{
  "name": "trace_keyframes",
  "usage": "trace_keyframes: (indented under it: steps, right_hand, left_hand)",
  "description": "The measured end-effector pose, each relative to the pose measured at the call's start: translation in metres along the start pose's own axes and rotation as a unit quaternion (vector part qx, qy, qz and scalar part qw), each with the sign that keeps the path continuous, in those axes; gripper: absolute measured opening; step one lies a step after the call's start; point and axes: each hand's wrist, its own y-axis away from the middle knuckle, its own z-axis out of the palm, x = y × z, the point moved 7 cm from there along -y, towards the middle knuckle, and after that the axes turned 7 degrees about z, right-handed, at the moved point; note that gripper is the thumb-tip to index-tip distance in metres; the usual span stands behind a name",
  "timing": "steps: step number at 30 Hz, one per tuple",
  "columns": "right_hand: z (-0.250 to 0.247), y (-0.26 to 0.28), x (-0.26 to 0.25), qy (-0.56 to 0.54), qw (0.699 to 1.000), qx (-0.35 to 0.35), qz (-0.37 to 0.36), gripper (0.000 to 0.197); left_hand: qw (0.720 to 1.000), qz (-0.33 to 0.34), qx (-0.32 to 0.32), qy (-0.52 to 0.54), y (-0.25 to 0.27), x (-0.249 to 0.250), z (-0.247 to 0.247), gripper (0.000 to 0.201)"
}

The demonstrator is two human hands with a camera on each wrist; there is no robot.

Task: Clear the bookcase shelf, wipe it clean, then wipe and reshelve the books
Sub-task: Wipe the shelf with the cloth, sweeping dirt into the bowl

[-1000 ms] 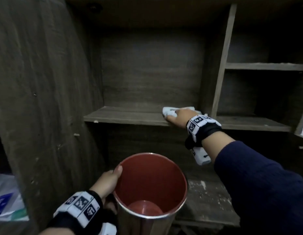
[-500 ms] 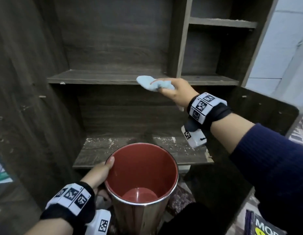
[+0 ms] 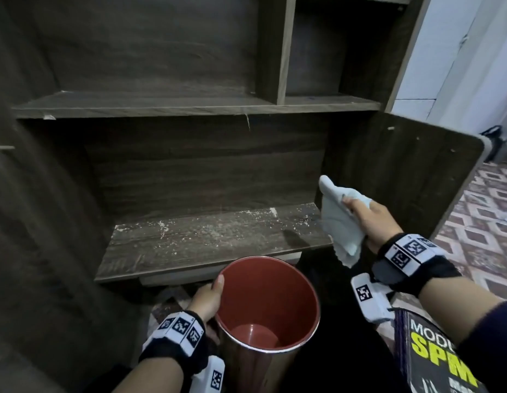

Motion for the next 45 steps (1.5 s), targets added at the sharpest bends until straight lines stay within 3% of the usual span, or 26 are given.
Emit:
trace_keyframes:
  steps: [5, 10, 15, 18, 26, 33, 39, 42, 45]
  right_hand:
    - [-0.023, -0.023, 0.04, 0.065, 0.997, 0.023, 0.04, 0.034]
    - [-0.029, -0.044, 0.089, 0.083, 0.993, 0.028, 0.078, 0.025]
    - [-0.027, -0.067, 0.119, 0.129, 0.988, 0.033, 0.073, 0.04]
    - [-0.022, -0.081, 0.119, 0.164, 0.984, 0.042, 0.062, 0.048]
    - [0.022, -0.128, 0.074, 0.266, 0.964, 0.008, -0.024, 0.039]
    - [0.041, -0.157, 0.092, 0.303, 0.951, 0.027, -0.054, 0.039]
    - [0.049, -0.179, 0.112, 0.38, 0.915, 0.033, -0.129, 0.046]
    - [0.054, -0.196, 0.124, 0.422, 0.897, 0.027, -0.124, 0.049]
    - [0.067, -0.211, 0.144, 0.505, 0.858, -0.035, -0.09, 0.054]
  left_hand:
    - [0.999, 0.009, -0.021, -0.043, -0.024, -0.012, 0.035, 0.059]
    - [0.999, 0.034, 0.002, -0.018, -0.06, -0.027, 0.069, 0.045]
    - [0.998, 0.047, -0.007, 0.031, -0.082, -0.032, 0.103, 0.04]
    - [0.998, 0.049, -0.02, 0.022, -0.086, -0.027, 0.114, 0.047]
    - [0.995, 0.093, -0.003, -0.024, -0.085, -0.011, 0.114, 0.042]
    - [0.994, 0.109, -0.007, 0.008, -0.089, -0.011, 0.11, 0.045]
    - [0.994, 0.101, 0.001, 0.039, -0.09, -0.019, 0.103, 0.038]
    - [0.994, 0.094, 0.008, 0.047, -0.088, -0.021, 0.1, 0.036]
    - [0.995, 0.087, 0.018, 0.047, -0.087, -0.019, 0.095, 0.035]
